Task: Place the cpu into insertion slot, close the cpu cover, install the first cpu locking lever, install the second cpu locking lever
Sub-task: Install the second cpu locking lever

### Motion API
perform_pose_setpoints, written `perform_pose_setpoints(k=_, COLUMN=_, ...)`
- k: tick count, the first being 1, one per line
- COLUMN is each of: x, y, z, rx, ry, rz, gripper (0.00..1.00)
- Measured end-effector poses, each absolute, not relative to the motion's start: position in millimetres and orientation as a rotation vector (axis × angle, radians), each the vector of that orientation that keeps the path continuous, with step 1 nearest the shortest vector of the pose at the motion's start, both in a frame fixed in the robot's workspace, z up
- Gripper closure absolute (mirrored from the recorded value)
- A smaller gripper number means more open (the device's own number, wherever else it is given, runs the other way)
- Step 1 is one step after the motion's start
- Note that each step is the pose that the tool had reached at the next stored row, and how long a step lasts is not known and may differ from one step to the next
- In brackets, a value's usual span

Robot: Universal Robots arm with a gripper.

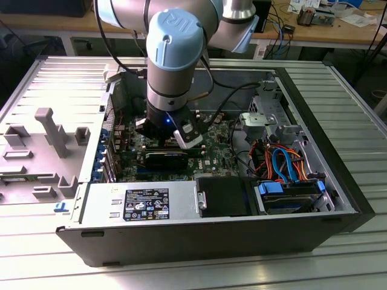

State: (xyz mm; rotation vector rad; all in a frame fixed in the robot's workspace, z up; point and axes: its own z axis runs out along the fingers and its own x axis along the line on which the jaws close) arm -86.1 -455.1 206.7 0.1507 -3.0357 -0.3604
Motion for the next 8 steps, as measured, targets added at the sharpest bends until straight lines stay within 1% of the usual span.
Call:
perform_pose_setpoints(k=4, x=-86.5, y=-455.1, z=205.5, rx=0.151, ry=-3.035, rz=-0.375, gripper=0.89)
perform_pose_setpoints(k=8, x=-86.4, y=-455.1, z=205.3, rx=0.151, ry=-3.034, rz=-0.377, gripper=0.89)
